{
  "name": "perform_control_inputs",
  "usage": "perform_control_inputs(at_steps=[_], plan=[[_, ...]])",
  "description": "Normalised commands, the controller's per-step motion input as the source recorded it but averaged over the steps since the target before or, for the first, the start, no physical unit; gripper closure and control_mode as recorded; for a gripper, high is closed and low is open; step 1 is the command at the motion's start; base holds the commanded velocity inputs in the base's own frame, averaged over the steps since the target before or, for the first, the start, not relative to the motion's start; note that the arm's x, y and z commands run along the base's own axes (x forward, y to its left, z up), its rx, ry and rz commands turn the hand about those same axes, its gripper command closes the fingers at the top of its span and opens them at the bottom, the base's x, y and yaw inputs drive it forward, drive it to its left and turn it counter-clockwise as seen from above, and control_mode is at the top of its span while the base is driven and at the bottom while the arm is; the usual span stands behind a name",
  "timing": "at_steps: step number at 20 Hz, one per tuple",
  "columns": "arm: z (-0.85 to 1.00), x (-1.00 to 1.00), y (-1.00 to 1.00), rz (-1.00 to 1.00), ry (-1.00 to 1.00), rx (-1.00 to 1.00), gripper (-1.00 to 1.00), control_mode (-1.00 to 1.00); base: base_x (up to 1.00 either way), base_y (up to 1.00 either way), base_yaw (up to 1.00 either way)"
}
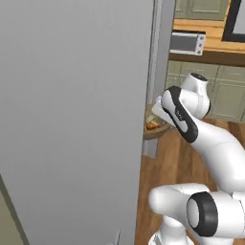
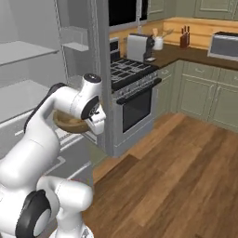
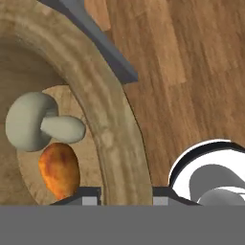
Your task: Pick the chicken drumstick and mushroom from their plates and place them in the bowl. Then put the bowl in the fridge.
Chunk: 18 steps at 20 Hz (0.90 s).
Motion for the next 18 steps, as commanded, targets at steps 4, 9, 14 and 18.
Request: perform_control_inputs(at_steps=[4, 9, 14, 18], plan=[[0.00, 0.00, 0.00, 0.00, 0.00, 0.00, 1.00, 1.00, -0.21, 0.10, 0.53], [0.00, 0.00, 0.00, 0.00, 0.00, 0.00, 1.00, 1.00, 0.05, 0.10, 0.49], [0.00, 0.00, 0.00, 0.00, 0.00, 0.00, 1.00, 1.00, 0.42, -0.50, 0.34], [0.00, 0.00, 0.00, 0.00, 0.00, 0.00, 1.00, 1.00, 0.63, -0.57, 0.26]])
